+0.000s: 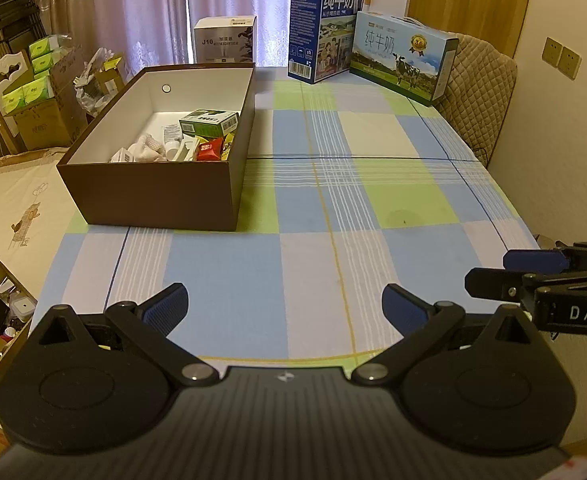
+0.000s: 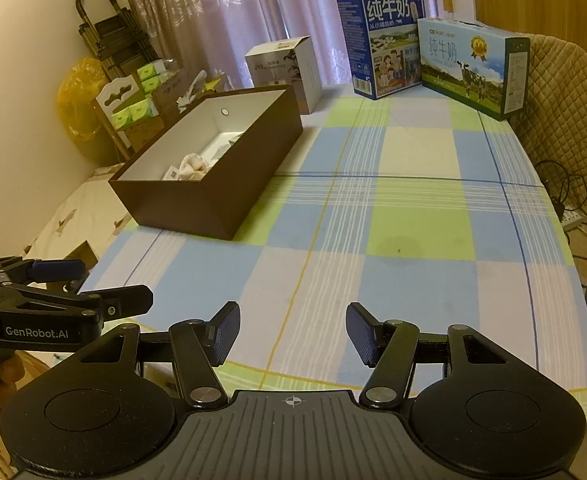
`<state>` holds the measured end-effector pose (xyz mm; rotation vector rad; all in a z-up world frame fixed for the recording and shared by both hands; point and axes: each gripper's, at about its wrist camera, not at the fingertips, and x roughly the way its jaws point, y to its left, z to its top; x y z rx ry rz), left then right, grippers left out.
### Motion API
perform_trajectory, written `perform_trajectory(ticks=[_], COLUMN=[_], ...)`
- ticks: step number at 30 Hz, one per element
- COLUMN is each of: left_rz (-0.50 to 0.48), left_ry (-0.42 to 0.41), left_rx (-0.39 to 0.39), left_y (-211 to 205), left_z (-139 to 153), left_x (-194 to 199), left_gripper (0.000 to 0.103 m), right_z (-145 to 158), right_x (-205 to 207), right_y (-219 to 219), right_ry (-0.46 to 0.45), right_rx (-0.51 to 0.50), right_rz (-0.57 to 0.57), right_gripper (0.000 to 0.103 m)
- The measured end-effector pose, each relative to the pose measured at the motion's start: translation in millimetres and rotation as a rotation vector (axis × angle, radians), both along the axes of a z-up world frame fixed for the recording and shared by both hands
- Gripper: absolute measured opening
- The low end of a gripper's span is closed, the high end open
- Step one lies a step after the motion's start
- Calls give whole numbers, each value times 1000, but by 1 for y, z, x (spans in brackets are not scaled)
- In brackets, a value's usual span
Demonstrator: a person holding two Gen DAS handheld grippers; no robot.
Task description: Organize objects
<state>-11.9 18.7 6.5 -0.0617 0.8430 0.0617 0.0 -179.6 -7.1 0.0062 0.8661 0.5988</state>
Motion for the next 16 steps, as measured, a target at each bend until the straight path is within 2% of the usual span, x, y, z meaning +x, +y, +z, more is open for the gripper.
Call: perform_trajectory(ticks=[16], left_rz=[-9], left_ry=[11], left_rx=[6], left_y=[-1], left_z=[-3], left_x=[7], left_gripper=[102], right_z=[-2], right_x=[10], right_y=[1], right_ry=[18], right_rx=[-1], right_rz=[-4], right_gripper=[56])
